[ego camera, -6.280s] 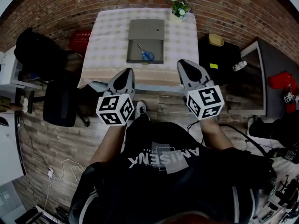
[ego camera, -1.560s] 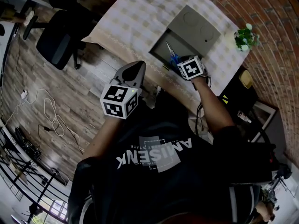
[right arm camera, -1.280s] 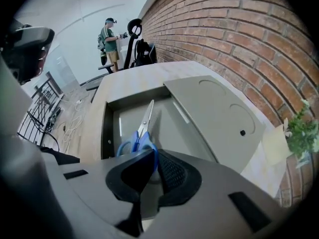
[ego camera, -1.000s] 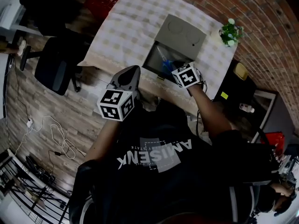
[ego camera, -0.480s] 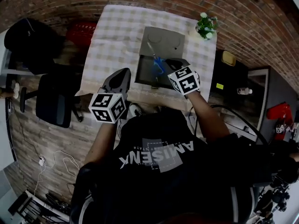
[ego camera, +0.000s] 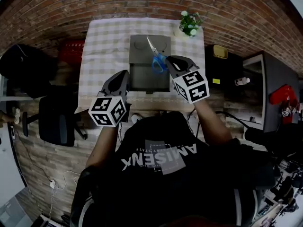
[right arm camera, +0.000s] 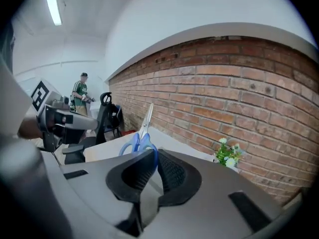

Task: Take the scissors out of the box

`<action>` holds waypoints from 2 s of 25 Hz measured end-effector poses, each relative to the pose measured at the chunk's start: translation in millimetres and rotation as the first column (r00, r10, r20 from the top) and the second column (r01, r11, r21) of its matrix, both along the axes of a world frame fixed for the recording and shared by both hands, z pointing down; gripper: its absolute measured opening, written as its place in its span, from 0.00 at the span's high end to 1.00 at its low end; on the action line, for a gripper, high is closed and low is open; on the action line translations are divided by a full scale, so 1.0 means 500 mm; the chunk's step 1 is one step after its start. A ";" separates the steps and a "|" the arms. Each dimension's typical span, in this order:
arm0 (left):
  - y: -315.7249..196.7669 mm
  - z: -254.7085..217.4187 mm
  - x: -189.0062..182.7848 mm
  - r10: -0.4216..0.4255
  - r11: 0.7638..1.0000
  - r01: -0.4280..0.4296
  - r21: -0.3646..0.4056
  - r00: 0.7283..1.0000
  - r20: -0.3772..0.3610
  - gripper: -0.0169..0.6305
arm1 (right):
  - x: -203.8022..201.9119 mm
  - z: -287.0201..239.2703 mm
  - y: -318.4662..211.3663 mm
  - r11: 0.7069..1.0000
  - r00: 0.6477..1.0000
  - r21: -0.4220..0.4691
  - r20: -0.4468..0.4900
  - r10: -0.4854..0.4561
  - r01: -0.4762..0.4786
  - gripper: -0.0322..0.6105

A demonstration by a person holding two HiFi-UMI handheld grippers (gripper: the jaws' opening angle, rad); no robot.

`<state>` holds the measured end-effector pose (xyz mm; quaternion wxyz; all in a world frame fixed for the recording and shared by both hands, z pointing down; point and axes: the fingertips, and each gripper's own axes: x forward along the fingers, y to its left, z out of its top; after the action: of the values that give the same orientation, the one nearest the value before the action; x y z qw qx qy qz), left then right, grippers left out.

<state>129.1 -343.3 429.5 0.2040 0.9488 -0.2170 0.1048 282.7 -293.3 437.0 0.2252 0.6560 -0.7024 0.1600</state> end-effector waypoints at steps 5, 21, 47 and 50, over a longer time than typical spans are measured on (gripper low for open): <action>0.013 -0.066 0.034 -0.032 0.998 0.035 0.054 0.998 -0.055 0.95 | 0.038 -0.084 0.042 0.995 0.999 0.090 0.031 0.033 -0.036 0.86; 0.051 -0.205 0.111 -0.041 0.982 0.064 0.179 0.991 -0.129 0.95 | 0.152 -0.263 0.163 0.934 0.989 0.327 0.061 0.131 -0.144 0.86; 0.011 -0.275 0.106 -0.123 0.948 0.176 0.265 0.971 -0.203 0.95 | 0.244 -0.345 0.221 0.830 0.948 0.474 0.034 0.316 -0.293 0.86; 0.006 -0.272 0.103 -0.130 0.948 0.182 0.262 0.970 -0.203 0.95 | 0.245 -0.342 0.220 0.831 0.948 0.472 0.036 0.315 -0.294 0.86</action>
<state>180.7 -340.3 293.5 0.0950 0.9534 -0.2845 -0.0312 405.2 -183.3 266.1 0.0457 0.7975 -0.6016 0.0040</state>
